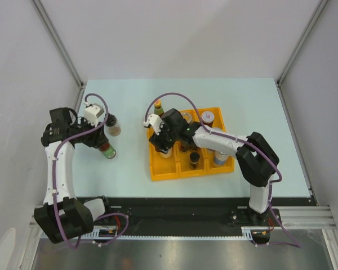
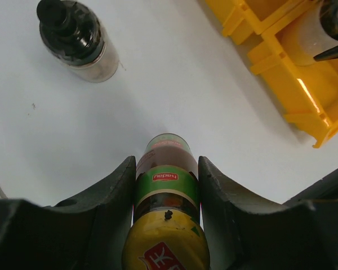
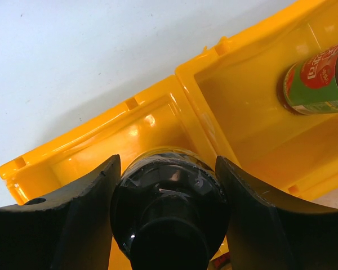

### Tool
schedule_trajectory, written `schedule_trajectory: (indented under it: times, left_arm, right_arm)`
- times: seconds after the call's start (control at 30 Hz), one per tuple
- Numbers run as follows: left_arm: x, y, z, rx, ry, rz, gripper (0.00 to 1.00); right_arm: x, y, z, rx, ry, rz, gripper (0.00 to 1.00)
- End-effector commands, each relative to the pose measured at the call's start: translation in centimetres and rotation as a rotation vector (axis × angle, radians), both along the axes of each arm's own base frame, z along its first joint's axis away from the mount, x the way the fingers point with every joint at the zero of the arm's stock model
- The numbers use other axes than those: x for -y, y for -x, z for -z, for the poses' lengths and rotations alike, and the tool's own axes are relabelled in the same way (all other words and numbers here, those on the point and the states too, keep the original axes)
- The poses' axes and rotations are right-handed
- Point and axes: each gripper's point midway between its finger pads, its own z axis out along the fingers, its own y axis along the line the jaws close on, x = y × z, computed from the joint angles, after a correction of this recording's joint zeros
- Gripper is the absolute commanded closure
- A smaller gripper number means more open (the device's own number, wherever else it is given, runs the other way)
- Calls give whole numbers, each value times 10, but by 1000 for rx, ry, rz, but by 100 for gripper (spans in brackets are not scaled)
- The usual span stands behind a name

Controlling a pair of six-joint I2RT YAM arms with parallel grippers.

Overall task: Organize the condiment bottles
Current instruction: Place the bottle in the storage box.

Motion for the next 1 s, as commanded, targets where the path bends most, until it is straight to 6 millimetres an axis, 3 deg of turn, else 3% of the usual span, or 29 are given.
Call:
schedule_trajectory:
  times: [0.0,0.07,0.27,0.43,0.97]
  left_arm:
    - [24,-15,-48,146,56,83,100]
    - [32,-16,-56,163,67,106,100]
    - [50,-22,-75,205,88,153,100]
    - [63,-29,-86,218,103,189,100]
    - [85,-38,-96,239,124,239,100]
  right_arm:
    - [-6,-16,5,32,-23,7,75]
    - [-7,-15,9,25,-21,1,71]
    - [-8,-11,28,2,6,-11,49]
    - [-9,-8,32,-6,11,-23,34]
    - [-7,5,63,-104,38,-34,31]
